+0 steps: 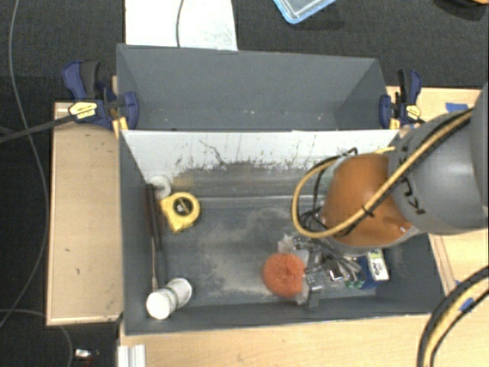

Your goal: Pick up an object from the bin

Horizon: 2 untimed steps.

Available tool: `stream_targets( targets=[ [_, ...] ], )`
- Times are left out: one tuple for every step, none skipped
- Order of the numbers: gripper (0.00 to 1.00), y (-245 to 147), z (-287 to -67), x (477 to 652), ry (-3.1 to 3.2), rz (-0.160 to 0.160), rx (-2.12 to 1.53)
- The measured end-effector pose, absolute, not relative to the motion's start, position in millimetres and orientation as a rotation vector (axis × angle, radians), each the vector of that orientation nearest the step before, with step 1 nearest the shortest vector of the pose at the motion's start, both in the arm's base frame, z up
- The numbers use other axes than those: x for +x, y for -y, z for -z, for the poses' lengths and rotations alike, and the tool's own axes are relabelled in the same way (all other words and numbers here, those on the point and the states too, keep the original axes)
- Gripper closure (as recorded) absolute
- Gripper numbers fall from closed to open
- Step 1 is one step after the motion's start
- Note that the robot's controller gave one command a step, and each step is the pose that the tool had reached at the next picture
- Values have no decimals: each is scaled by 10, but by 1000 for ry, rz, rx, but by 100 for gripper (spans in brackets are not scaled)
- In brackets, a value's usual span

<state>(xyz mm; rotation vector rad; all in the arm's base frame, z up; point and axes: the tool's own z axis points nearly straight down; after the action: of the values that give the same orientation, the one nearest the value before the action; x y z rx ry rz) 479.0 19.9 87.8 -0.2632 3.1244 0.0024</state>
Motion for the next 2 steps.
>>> stream_targets(
  targets=[
    [0,-366,-741,4829,-3101,3,-430],
    [100,104,-704,4873,-3114,-4,301]
  ],
)
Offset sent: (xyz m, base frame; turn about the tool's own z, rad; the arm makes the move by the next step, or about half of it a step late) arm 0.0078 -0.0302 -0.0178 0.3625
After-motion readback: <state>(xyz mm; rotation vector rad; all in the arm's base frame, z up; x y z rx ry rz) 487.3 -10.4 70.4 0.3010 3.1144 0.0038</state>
